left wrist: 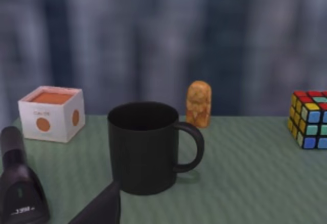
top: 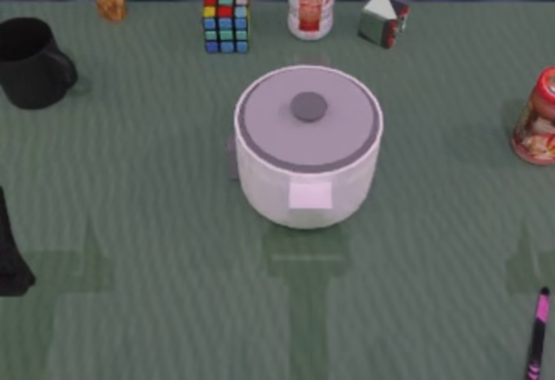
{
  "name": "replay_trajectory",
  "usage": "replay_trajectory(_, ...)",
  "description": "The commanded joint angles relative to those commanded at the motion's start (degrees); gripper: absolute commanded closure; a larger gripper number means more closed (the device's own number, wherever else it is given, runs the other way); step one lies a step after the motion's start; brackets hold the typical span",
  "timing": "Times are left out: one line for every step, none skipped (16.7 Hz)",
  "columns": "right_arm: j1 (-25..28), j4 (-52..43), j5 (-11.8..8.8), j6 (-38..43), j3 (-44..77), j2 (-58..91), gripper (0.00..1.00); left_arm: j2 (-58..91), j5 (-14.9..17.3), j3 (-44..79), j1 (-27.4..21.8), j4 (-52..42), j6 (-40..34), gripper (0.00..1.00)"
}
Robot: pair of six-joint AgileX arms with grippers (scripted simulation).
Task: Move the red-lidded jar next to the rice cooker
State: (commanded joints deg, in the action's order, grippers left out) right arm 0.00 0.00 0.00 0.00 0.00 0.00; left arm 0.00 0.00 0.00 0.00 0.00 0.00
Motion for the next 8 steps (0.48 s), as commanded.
replay_trajectory(0.00, 0.00, 0.00, 0.00, 0.00, 0.00, 0.00, 0.00, 0.00, 0.00, 0.00, 0.00, 0.00, 0.00)
replay_trajectory(0.00, 0.00, 0.00, 0.00, 0.00, 0.00, 0.00, 0.00, 0.00, 0.00, 0.00, 0.00, 0.00, 0.00)
replay_trajectory(0.07, -0.34, -0.08, -0.12, 0.51, 0.49, 0.00, 0.00, 0.00, 0.00, 0.00, 0.00, 0.00, 0.00)
replay_trajectory(0.19, -1.03, -0.22, -0.35, 1.57, 1.51, 0.00, 0.00, 0.00, 0.00, 0.00, 0.00, 0.00, 0.00)
replay_trajectory(0.34, -2.07, -0.40, -0.71, 3.16, 3.07, 0.00, 0.00, 0.00, 0.00, 0.00, 0.00, 0.00, 0.00)
replay_trajectory(0.50, -3.44, -0.60, -1.18, 5.25, 5.15, 0.00, 0.00, 0.00, 0.00, 0.00, 0.00, 0.00, 0.00)
replay_trajectory(0.65, -5.20, -0.80, -1.77, 7.92, 7.83, 0.00, 0.00, 0.00, 0.00, 0.00, 0.00, 0.00, 0.00)
replay_trajectory(0.77, -7.25, -0.97, -2.48, 11.06, 11.02, 0.00, 0.00, 0.00, 0.00, 0.00, 0.00, 0.00, 0.00)
